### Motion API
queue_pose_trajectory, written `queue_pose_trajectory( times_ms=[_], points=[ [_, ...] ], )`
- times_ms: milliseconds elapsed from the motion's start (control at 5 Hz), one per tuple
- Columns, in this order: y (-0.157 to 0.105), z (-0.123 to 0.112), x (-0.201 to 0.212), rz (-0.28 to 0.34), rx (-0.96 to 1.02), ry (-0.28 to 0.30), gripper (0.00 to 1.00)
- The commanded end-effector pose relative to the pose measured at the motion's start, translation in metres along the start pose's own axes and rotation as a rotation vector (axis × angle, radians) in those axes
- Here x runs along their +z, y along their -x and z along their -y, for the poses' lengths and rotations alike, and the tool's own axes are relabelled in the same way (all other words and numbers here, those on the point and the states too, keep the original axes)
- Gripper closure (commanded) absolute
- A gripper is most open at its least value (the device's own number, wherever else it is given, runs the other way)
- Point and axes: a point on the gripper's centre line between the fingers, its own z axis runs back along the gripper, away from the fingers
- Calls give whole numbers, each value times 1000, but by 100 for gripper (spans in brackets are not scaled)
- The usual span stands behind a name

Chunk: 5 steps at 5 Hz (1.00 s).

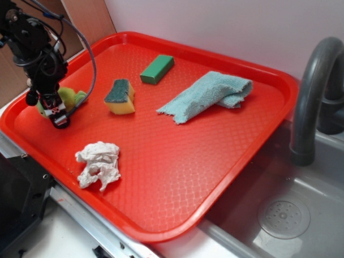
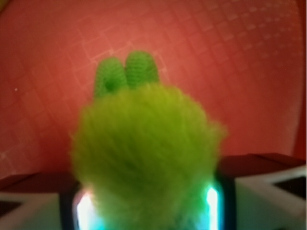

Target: Grab the green animal.

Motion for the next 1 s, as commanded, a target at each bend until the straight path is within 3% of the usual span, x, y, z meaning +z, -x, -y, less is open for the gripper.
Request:
queue_pose_trajectory(
  times_ms=[0, 200, 400, 600, 800],
  points=[
    [-30, 28, 91, -17, 224, 115, 100],
    [-36, 50, 148, 85, 228, 220, 100],
    [-36, 64, 189, 177, 207, 285, 100],
    [-35, 80, 206, 208, 175, 266, 100],
    [-39, 80, 197, 188, 117, 288, 100]
  ],
)
